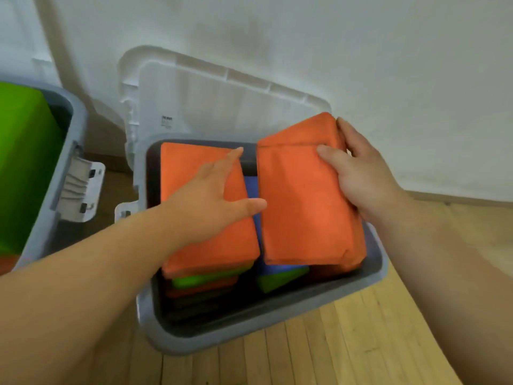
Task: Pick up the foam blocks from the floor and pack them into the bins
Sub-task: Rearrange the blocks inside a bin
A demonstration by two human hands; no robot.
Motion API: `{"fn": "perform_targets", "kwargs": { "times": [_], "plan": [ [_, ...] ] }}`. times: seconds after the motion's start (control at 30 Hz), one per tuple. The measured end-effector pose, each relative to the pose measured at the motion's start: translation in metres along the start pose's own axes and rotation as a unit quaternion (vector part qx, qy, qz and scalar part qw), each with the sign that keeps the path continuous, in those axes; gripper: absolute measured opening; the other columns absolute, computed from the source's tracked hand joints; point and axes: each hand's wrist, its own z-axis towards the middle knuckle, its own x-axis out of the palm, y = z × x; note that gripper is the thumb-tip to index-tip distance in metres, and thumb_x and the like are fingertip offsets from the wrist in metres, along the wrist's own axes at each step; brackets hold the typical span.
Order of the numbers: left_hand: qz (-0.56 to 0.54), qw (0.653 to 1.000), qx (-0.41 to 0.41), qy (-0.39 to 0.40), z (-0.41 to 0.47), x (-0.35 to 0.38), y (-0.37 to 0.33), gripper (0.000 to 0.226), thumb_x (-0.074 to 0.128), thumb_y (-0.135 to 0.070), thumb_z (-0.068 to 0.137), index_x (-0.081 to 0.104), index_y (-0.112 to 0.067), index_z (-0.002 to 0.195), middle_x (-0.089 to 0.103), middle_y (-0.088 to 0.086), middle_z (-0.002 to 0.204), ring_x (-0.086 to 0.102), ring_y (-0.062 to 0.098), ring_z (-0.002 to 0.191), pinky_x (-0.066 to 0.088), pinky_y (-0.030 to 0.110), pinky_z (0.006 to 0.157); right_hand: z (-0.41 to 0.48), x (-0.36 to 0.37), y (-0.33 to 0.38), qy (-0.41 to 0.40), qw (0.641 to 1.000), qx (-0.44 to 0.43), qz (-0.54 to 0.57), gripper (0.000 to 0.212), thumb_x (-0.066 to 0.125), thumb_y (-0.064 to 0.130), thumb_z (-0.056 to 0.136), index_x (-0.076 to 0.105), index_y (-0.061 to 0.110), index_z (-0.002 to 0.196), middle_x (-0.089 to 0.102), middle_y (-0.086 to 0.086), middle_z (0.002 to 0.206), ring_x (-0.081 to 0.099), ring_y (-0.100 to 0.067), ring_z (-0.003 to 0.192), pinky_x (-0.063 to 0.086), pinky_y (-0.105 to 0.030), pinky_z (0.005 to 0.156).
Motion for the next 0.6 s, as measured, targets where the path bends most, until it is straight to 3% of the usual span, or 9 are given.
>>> {"fn": "perform_targets", "kwargs": {
  "times": [0.1,0.17,0.2,0.27,0.33,0.37,0.43,0.5,0.6],
  "plan": [
    [-0.059,0.998,0.011,0.013,-0.015,-0.016,-0.011,0.108,0.069,-0.068,0.078,0.0,-0.051,0.159,0.021,-0.013,0.166,0.039,0.014,0.145,0.035,0.031,0.114,-0.006,0.002,0.047,-0.071,0.988,-0.114,-0.074,0.074,0.067,0.044,0.093,0.032,0.038,0.158,0.038,0.02,0.159,0.037,0.006,0.141,0.029,-0.029,0.122],
    [-0.113,0.993,0.037,-0.009,-0.019,-0.026,-0.024,0.108,0.071,-0.067,0.08,0.001,-0.048,0.16,0.032,-0.027,0.155,0.042,-0.007,0.134,0.035,0.016,0.106,-0.006,0.01,0.065,-0.116,0.979,-0.168,-0.022,0.075,0.063,0.046,0.093,0.029,0.04,0.159,0.036,0.027,0.155,0.036,0.012,0.138,0.029,-0.025,0.121],
    [-0.12,0.991,0.052,-0.035,-0.019,-0.032,-0.03,0.108,0.071,-0.072,0.077,0.003,-0.051,0.159,0.037,-0.029,0.15,0.044,-0.013,0.129,0.037,0.015,0.108,-0.004,0.017,0.07,-0.138,0.976,-0.169,0.026,0.075,0.062,0.047,0.092,0.027,0.041,0.159,0.035,0.031,0.152,0.037,0.016,0.135,0.03,-0.023,0.119],
    [-0.069,0.992,0.057,-0.086,-0.021,-0.046,-0.038,0.107,0.062,-0.087,0.068,0.004,-0.06,0.154,0.037,-0.013,0.153,0.045,0.006,0.137,0.038,0.034,0.116,0.0,0.039,0.067,-0.128,0.971,-0.121,0.161,0.074,0.06,0.049,0.09,0.03,0.044,0.157,0.042,0.028,0.152,0.046,0.01,0.132,0.037,-0.03,0.117],
    [0.045,0.993,-0.007,-0.113,-0.026,-0.062,-0.041,0.099,0.055,-0.089,0.072,0.006,-0.061,0.154,0.026,0.002,0.159,0.042,0.028,0.141,0.036,0.043,0.117,0.002,0.069,0.049,-0.042,0.973,-0.041,0.222,0.052,0.056,0.047,0.093,0.047,0.049,0.144,0.061,0.015,0.14,0.061,-0.009,0.124,0.048,-0.046,0.11],
    [0.116,0.986,-0.043,-0.115,-0.029,-0.066,-0.038,0.097,0.052,-0.089,0.074,0.009,-0.058,0.155,0.021,0.005,0.161,0.039,0.034,0.142,0.034,0.046,0.117,0.001,0.083,0.036,0.022,0.984,-0.002,0.175,0.039,0.053,0.047,0.097,0.054,0.049,0.136,0.066,0.011,0.134,0.064,-0.015,0.121,0.048,-0.049,0.109],
    [0.263,0.957,-0.079,-0.098,-0.037,-0.065,-0.029,0.097,0.043,-0.095,0.072,0.009,-0.057,0.156,0.015,0.005,0.165,0.027,0.044,0.145,0.029,0.058,0.118,0.0,0.101,0.004,0.09,0.996,0.016,0.006,0.036,0.047,0.044,0.104,0.061,0.032,0.135,0.066,0.001,0.135,0.06,-0.022,0.124,0.043,-0.038,0.11],
    [0.353,0.93,-0.088,-0.059,-0.041,-0.054,-0.018,0.098,0.032,-0.099,0.071,0.003,-0.058,0.155,0.006,0.004,0.168,0.013,0.048,0.148,0.018,0.067,0.118,0.004,0.103,-0.033,0.045,0.995,0.018,-0.092,0.043,0.05,0.038,0.105,0.059,0.015,0.141,0.061,-0.007,0.142,0.054,-0.024,0.131,0.036,-0.027,0.105],
    [0.379,0.92,-0.086,-0.049,-0.038,-0.04,-0.015,0.095,0.026,-0.099,0.074,0.0,-0.057,0.155,-0.002,0.002,0.17,0.001,0.049,0.151,0.007,0.07,0.119,0.008,0.095,-0.092,0.06,0.969,0.128,-0.204,0.066,0.054,0.047,0.101,0.039,0.01,0.154,0.046,-0.018,0.154,0.043,-0.035,0.141,0.032,-0.039,0.115]
  ]
}}
